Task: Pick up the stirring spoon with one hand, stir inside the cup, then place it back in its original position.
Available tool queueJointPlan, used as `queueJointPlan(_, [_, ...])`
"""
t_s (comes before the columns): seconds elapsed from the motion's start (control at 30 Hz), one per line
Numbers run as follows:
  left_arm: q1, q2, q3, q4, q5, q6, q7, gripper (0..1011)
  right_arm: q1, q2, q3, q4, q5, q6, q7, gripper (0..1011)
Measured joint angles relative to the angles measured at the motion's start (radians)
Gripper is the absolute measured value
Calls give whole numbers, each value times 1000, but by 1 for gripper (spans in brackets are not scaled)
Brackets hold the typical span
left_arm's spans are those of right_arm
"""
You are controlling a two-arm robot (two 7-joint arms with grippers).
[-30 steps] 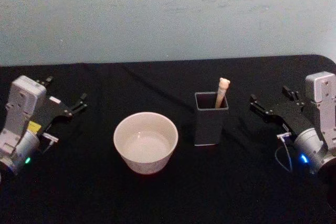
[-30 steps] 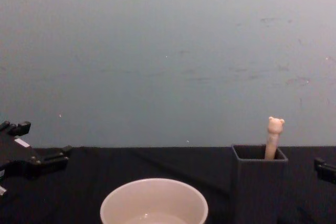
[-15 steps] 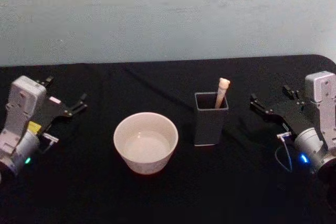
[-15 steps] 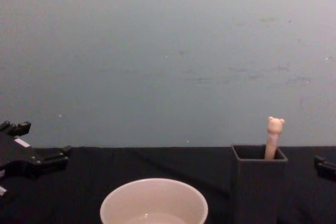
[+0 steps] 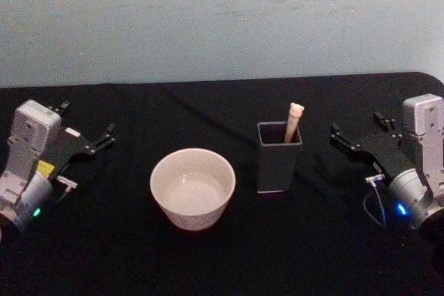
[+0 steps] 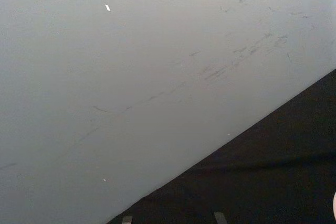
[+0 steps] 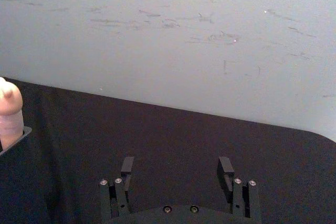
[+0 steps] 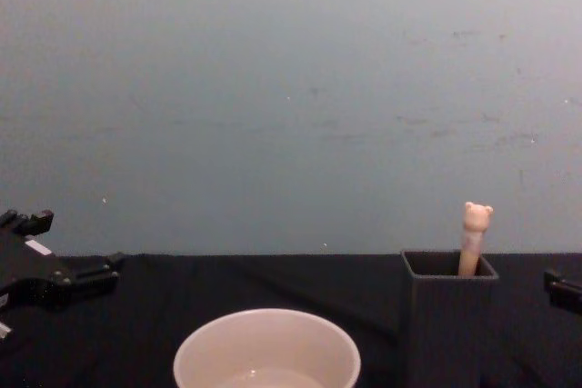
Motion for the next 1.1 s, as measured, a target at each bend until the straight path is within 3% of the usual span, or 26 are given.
queueJointPlan(1.1, [0, 0, 0, 0, 0, 0, 0, 1001, 0, 0, 0, -1, -1, 0, -1, 1000])
